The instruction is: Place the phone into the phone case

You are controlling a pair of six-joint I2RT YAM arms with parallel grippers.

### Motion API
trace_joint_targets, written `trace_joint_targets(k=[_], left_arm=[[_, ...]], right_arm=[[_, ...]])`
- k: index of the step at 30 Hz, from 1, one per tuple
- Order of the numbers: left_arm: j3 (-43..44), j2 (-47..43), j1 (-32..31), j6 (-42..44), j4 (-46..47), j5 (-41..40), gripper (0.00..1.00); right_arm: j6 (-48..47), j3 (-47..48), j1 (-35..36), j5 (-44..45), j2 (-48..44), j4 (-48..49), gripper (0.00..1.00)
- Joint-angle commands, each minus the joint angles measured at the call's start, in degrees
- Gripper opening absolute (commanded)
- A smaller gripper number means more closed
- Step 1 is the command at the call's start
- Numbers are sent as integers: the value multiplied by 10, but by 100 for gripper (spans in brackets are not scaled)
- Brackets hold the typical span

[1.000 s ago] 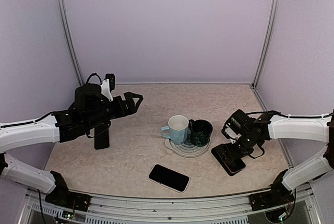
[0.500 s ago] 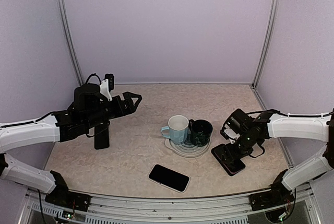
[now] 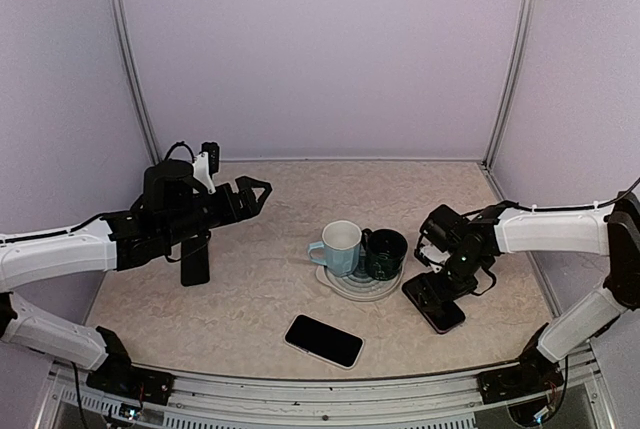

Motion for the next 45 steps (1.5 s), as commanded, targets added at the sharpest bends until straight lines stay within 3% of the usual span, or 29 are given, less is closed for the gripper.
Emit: trace_joint_targets(k=[1, 7, 14, 16, 20, 24, 30, 34, 41, 45], left_arm=[[-5, -5, 6, 0, 15, 8, 99], [-8, -10, 7, 0, 13, 6, 99], [-13, -17, 9, -2, 10, 7, 99], [-15, -19, 9, -3, 12, 6, 99], [-14, -18, -2, 9, 19, 16, 98], [-30, -15, -104, 114, 64, -11, 93], [-34, 59, -212, 189, 136, 39, 79], [62, 206, -272, 251, 120, 47, 65], [250, 429, -282, 272, 68, 111, 47], [315, 506, -291, 298, 46, 99, 42]], right_arm=[[-6, 31, -5, 22, 20, 8, 39], [-4, 53, -6, 40, 50, 3, 52], [-1, 63, -6, 42, 36, -8, 94], [13, 63, -6, 42, 22, -10, 99], [28, 54, -6, 13, 11, -2, 99], [48, 37, -19, 18, 17, 24, 99], [73, 3, -80, -50, -6, 109, 95], [75, -20, -123, -71, -18, 135, 89], [66, -77, -155, -133, -21, 191, 84], [64, -92, -161, -154, -13, 187, 81]])
